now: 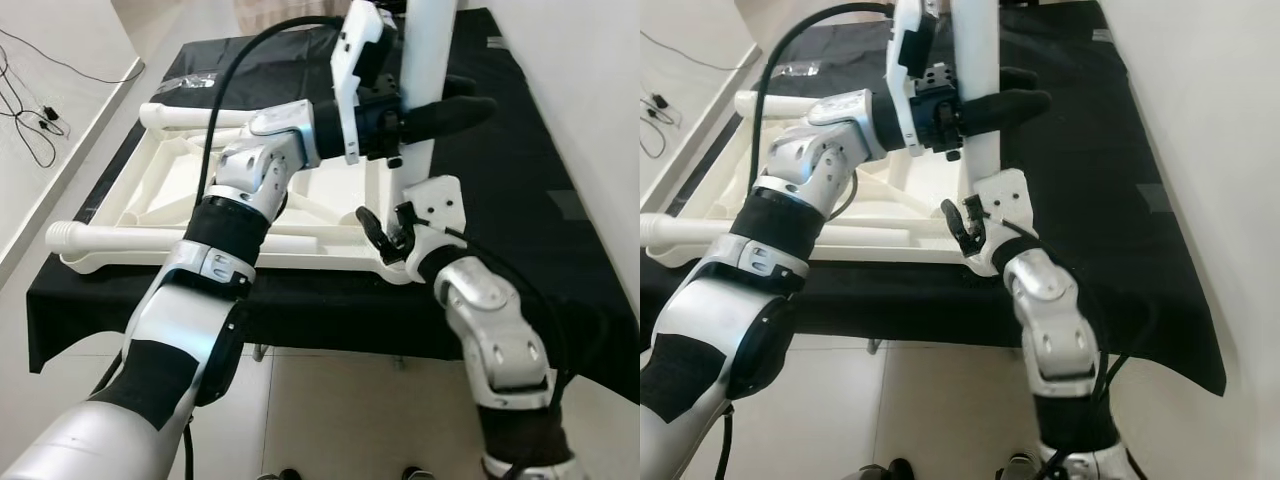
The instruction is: Building children table
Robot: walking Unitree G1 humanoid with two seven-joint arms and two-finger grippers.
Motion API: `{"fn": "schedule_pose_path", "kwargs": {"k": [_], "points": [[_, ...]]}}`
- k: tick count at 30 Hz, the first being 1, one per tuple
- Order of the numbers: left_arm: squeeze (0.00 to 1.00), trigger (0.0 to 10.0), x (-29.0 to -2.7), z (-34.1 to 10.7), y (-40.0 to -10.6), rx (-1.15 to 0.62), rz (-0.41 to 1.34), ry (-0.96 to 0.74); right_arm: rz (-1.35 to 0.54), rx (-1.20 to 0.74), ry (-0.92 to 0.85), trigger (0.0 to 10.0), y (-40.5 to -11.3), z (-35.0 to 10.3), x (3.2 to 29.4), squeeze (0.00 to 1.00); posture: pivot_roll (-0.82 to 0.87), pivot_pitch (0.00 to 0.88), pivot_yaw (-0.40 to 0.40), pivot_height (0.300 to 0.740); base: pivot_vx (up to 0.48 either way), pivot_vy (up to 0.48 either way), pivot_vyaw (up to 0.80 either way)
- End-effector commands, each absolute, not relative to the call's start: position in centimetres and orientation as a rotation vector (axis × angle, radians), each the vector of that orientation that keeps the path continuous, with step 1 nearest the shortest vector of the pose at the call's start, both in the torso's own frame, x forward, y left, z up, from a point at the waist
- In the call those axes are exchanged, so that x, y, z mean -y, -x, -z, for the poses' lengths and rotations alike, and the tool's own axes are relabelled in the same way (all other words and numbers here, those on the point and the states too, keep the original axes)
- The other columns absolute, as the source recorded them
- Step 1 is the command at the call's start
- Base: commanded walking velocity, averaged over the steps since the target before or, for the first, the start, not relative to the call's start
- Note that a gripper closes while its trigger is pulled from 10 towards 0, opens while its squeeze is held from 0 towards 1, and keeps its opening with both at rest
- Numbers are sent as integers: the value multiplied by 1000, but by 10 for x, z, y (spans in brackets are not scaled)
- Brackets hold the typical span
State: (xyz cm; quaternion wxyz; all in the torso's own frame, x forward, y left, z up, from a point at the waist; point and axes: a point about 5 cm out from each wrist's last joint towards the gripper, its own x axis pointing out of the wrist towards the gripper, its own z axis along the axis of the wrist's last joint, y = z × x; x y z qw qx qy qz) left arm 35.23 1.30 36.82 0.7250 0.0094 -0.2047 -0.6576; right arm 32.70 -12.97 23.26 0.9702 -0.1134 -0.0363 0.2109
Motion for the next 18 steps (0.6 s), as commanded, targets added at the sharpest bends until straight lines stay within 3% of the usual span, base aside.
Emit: {"fn": "schedule_pose_path", "kwargs": {"k": [1, 3, 4, 10, 18], "points": [[0, 0, 4, -366, -340, 447, 1587, -38, -540, 4, 210, 10000, -334, -222, 119, 1000, -73, 226, 128, 740, 0, 0, 0], [0, 0, 4, -366, -339, 447, 1591, -38, -652, 42, 224, 10000, -340, -233, 124, 953, -76, 222, 129, 740, 0, 0, 0], [0, 0, 5, -366, -339, 448, 1595, -39, -766, 49, 246, 10000, -344, -240, 130, 0, -79, 218, 130, 740, 0, 0, 0], [0, 0, 6, -366, -337, 453, 1605, -37, -884, -21, 369, 10000, -356, -239, 144, 0, -84, 216, 128, 740, 0, 0, 0], [0, 0, 9, -366, -334, 455, 1622, -30, -995, -2, 223, 10000, -365, -248, 147, 0, -79, 217, 129, 740, 0, 0, 0]]}}
